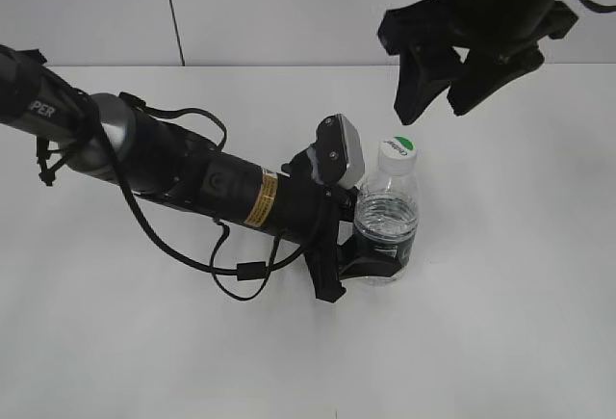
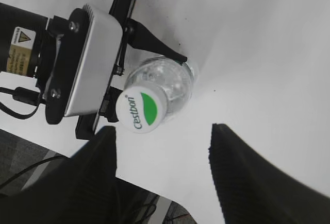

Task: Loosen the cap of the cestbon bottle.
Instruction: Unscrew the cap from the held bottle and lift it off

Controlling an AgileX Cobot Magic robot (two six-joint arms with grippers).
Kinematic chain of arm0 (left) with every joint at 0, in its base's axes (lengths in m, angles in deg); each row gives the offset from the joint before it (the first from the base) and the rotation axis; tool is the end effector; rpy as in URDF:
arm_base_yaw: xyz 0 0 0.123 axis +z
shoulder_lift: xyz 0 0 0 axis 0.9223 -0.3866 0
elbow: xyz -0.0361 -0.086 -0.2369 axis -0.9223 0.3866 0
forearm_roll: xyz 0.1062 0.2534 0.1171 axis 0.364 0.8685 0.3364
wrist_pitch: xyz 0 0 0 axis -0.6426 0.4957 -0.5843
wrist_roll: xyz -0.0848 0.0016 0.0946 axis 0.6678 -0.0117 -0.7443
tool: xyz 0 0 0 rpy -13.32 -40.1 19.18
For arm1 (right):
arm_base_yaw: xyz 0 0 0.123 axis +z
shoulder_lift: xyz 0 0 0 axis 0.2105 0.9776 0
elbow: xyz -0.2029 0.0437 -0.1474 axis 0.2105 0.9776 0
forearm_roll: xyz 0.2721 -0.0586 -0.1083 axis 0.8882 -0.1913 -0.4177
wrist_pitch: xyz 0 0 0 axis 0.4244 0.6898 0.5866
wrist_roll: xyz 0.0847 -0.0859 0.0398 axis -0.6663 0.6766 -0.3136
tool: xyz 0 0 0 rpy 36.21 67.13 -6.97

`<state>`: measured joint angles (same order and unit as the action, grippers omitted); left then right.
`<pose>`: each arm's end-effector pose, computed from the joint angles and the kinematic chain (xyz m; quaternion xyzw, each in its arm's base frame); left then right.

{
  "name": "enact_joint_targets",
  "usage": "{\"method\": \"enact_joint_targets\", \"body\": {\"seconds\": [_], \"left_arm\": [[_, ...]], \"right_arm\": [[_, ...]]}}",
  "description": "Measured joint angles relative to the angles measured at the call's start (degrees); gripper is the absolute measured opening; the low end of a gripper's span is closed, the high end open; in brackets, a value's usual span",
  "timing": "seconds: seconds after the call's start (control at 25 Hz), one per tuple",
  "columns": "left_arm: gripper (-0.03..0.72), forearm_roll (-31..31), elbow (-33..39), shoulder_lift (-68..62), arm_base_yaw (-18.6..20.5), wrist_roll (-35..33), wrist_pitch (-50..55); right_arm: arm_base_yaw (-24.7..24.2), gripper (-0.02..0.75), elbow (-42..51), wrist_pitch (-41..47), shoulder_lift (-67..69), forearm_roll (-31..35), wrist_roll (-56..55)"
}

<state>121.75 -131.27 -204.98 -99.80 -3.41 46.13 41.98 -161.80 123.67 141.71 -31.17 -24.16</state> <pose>0.3221 -0.3072 -0.0022 0.6125 0.6314 -0.3199 0.3519 0.3414 0.2174 0.2403 -0.2379 0.9588 0.1091 0.1106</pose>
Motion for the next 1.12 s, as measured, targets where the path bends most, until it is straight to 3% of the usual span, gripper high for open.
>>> {"method": "enact_joint_targets", "body": {"seconds": [1.12], "left_arm": [[0.414,-0.1,-0.12,0.0,-0.05,0.05,0.85]], "right_arm": [[0.81,0.43,-0.24,0.0,6.79,2.55,-4.77]]}}
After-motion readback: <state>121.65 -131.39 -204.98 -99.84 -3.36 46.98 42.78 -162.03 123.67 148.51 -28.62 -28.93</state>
